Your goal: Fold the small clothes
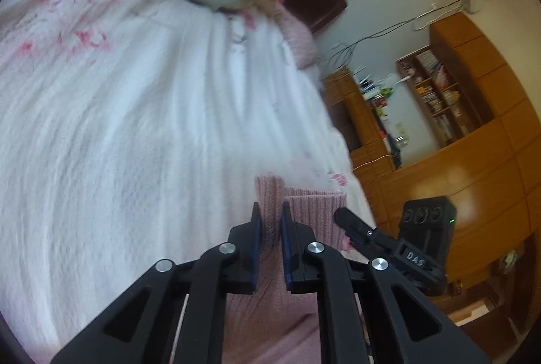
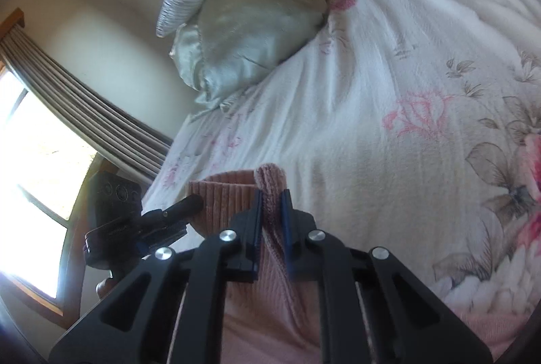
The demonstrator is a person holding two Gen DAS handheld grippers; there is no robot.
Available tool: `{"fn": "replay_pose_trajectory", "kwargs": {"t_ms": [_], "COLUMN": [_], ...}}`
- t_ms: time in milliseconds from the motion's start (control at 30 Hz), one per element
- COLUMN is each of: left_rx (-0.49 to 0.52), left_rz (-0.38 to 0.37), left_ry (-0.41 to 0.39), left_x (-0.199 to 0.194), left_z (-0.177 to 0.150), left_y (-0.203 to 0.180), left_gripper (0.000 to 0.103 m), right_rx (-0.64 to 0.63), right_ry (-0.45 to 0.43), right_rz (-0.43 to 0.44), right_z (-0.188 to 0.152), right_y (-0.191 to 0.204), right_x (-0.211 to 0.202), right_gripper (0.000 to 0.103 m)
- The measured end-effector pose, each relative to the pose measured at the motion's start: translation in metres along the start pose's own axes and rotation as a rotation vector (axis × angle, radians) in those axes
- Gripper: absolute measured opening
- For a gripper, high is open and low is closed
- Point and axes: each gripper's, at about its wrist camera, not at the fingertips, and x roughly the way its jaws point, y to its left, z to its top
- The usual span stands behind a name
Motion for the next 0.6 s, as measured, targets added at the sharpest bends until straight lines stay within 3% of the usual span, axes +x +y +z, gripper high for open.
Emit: {"fn": "replay_pose_trajectory", "kwargs": {"t_ms": [100,200,233,267,300,367,433,600], "left_rx": [0.057,0.092,0.087,0.07,0.06,0.014,-0.07,-0.187], "left_rz": [-0.072,-0.111,-0.112,-0.099,-0.06,-0.015,-0.006,0.016], "left_ry": [-0.011,0.021,0.05,0.085,0.117,0.152,0.157,0.176], "left_x": [-0.046,-0.086,-0.097,-0.105,-0.112,-0.124,-0.131,-0.104], "left_z": [-0.037,-0.105,-0.132,-0.159,-0.183,-0.216,-0.23,-0.215], "left_y": [-0.031,-0.044,-0.041,-0.035,-0.029,-0.011,0.003,0.013], "left_gripper": [0.01,0.014,0.031,0.066,0.081,0.084,0.084,0.086], "right_rx": [-0.054,-0.126,-0.129,-0.129,-0.14,-0.165,-0.111,0.099], "right_ry": [-0.023,0.022,0.068,0.132,0.19,0.249,0.252,0.182], "right_rz": [0.1,0.141,0.135,0.108,0.067,-0.013,-0.024,-0.006], "right_z": [-0.032,-0.093,-0.12,-0.147,-0.173,-0.211,-0.225,-0.196], "right_y": [0.032,0.054,0.053,0.051,0.046,0.041,0.034,0.024], "right_x": [-0.057,-0.104,-0.112,-0.114,-0.114,-0.117,-0.126,-0.12], "right_gripper": [0.009,0.01,0.015,0.02,0.024,0.028,0.028,0.046]}}
